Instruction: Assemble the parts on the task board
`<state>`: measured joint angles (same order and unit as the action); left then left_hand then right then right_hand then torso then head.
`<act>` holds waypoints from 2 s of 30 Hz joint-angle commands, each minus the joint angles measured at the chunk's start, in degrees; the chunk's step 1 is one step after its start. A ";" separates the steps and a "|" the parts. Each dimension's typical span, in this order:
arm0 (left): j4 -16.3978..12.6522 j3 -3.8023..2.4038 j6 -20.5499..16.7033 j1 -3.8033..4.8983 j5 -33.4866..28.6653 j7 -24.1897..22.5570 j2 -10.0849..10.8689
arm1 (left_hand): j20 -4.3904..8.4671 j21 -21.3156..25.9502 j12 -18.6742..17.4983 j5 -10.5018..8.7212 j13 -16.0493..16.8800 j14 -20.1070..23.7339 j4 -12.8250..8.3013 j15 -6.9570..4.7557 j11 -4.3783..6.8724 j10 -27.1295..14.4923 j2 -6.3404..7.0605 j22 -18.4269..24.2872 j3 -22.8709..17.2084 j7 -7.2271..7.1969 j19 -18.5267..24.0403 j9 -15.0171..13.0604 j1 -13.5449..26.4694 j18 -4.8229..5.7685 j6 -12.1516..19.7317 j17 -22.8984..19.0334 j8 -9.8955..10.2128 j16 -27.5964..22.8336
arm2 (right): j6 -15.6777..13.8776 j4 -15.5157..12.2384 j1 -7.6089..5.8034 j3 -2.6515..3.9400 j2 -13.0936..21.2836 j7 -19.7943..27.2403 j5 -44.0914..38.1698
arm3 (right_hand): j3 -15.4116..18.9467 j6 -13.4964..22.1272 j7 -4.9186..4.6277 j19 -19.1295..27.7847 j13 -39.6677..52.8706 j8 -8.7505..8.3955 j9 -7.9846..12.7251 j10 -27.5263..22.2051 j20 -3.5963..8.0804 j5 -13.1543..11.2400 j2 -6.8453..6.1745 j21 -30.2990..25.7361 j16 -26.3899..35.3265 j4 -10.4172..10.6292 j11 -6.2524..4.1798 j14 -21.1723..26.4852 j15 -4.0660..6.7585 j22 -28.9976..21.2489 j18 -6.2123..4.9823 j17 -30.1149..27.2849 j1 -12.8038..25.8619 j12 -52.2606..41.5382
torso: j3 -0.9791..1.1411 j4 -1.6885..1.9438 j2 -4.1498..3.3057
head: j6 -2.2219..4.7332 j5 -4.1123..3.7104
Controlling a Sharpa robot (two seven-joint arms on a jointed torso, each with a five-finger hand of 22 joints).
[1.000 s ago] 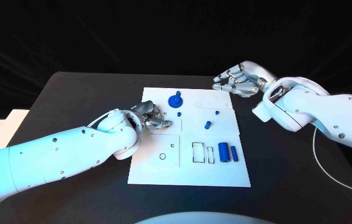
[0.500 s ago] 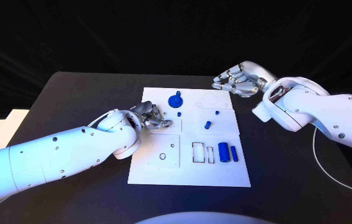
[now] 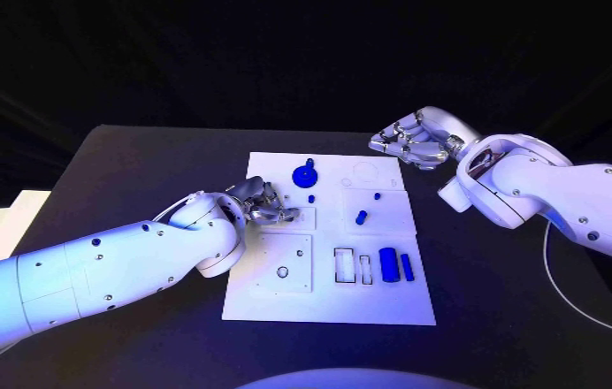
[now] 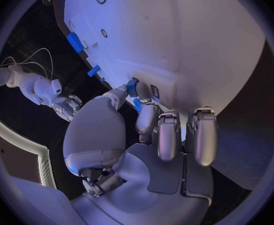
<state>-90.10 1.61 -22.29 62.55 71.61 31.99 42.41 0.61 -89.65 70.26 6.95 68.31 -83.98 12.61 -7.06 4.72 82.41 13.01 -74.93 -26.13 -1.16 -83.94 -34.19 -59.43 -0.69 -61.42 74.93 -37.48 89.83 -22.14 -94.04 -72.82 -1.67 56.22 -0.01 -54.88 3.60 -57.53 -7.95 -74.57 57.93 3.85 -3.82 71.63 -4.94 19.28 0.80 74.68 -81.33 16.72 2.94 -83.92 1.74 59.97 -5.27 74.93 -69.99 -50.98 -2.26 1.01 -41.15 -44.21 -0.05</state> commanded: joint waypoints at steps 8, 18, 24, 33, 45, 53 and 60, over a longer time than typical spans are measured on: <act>0.10 -0.23 -0.59 -0.33 -1.22 -0.06 -0.14 | 0.48 -0.35 0.41 0.39 0.46 -6.02 1.78 -0.48 0.00 0.66 0.13 -15.07 1.41 -0.05 -6.06 -0.09 1.78 0.69 -0.70 15.07 0.24 0.17 | 0.73 0.14 0.12 -0.02 -0.12 0.50 0.15 | 1.62 -0.20 0.00 0.37 -0.04 0.29 -0.06 -0.54 0.03 -1.23 0.57 -0.32 0.36 0.00 0.13 -3.10 -0.51 -0.19 -0.80 -0.18 1.64 -0.58 | 0.02 0.00 0.01 | 0.04 -0.08; 0.01 -0.48 -0.43 -0.33 -1.36 0.12 -0.11 | 0.52 -0.35 0.56 0.42 0.68 -6.02 2.52 -0.51 0.03 0.79 0.03 -15.07 2.24 -0.08 -6.06 -0.10 2.08 0.69 -0.88 15.07 0.29 0.17 | 0.77 0.17 0.15 -0.03 -0.12 0.51 0.19 | 3.17 -0.19 -0.02 0.34 -0.02 0.30 -0.07 -0.58 0.00 -3.22 1.35 -0.37 0.35 0.00 0.17 -3.14 -0.54 -0.21 -0.81 -0.06 3.01 -0.88 | -0.01 0.03 0.00 | -0.03 -0.15; -0.24 -0.64 -0.56 -0.33 -1.70 0.04 0.03 | 0.55 -0.35 0.63 0.48 0.84 -6.02 3.63 -0.54 0.05 0.91 -0.12 -15.07 3.27 -0.11 -6.06 -0.12 2.55 0.69 -1.06 15.07 0.37 0.17 | 0.80 0.19 0.15 -0.04 -0.11 0.56 0.22 | 3.64 -0.21 -0.02 0.31 0.00 0.31 -0.07 -0.58 -0.01 -3.60 1.56 -0.36 0.33 0.01 0.18 -3.16 -0.54 -0.18 -0.80 0.01 3.32 -0.99 | -0.01 0.03 0.00 | -0.04 -0.16; -1.00 -1.15 -0.68 -0.30 -1.76 0.14 0.50 | 0.58 -0.35 0.70 0.53 0.99 -6.02 4.14 -0.55 0.07 1.00 -0.34 -15.07 4.10 -0.13 -6.06 -0.12 3.49 0.69 -1.20 15.07 0.47 0.17 | 0.87 0.25 0.16 -0.04 -0.11 0.60 0.24 | 3.72 -0.21 -0.02 0.32 0.02 0.32 -0.07 -0.57 -0.01 -3.66 1.59 -0.38 0.36 0.01 0.18 -3.15 -0.55 -0.21 -0.81 -0.05 3.38 -1.03 | 0.01 0.05 0.02 | -0.05 -0.14; -1.34 -1.43 0.05 -0.14 -1.80 0.69 0.76 | 0.58 -0.35 0.72 0.55 1.04 -6.02 4.15 -0.56 0.07 1.02 -0.37 -15.07 4.37 -0.13 -6.06 -0.12 3.79 0.69 -1.23 15.07 0.50 0.17 | 0.96 0.35 0.17 -0.05 -0.17 0.63 0.25 | 3.77 -0.22 -0.01 0.31 0.06 0.32 -0.07 -0.54 -0.01 -3.67 1.62 -0.37 0.34 0.00 0.18 -3.16 -0.55 -0.19 -0.80 -0.01 3.39 -1.10 | 0.00 -0.02 -0.01 | -0.06 -0.12; -1.27 -1.45 0.42 -0.08 -2.23 0.82 0.61 | 0.58 -0.35 0.70 0.55 1.03 -6.02 4.14 -0.56 0.07 1.02 -0.38 -15.07 4.40 -0.13 -6.06 -0.12 3.81 0.69 -1.23 15.07 0.51 0.17 | 1.00 0.32 0.17 -0.05 -0.17 0.60 0.25 | 3.77 -0.22 -0.01 0.31 0.06 0.32 -0.07 -0.54 -0.01 -3.67 1.62 -0.37 0.34 0.00 0.18 -3.16 -0.55 -0.19 -0.80 -0.01 3.39 -1.10 | 0.02 0.04 -0.04 | -0.07 -0.15; -1.46 -1.59 0.36 -0.06 -2.32 0.71 0.63 | 0.59 -0.35 0.65 0.56 0.98 -6.02 4.12 -0.56 0.07 1.00 -0.43 -15.07 4.42 -0.14 -6.06 -0.12 3.79 0.69 -1.23 15.07 0.52 0.17 | 1.03 0.32 0.17 -0.05 -0.17 0.61 0.25 | 3.77 -0.22 -0.01 0.31 0.06 0.32 -0.07 -0.54 -0.01 -3.67 1.62 -0.37 0.34 0.00 0.18 -3.16 -0.55 -0.19 -0.80 -0.01 3.39 -1.10 | -0.03 0.03 0.00 | 0.01 -0.14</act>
<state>-91.32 0.08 -22.57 62.40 69.71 32.78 43.09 0.81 -89.64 70.78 7.16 69.30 -83.98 16.74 -7.06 4.92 83.02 12.75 -74.91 -21.99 -1.15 -84.15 -34.23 -56.14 -0.84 -62.22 74.90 -37.33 89.83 -21.84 -93.68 -72.68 -1.72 56.09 0.10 -54.47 7.02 -57.53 -7.95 -74.57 57.93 3.85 -3.82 71.42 -4.94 15.96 2.48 74.68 -81.33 16.60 3.15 -84.13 1.53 59.83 -5.28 74.87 -67.03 -51.80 -2.24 1.03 -41.15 -44.24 -0.18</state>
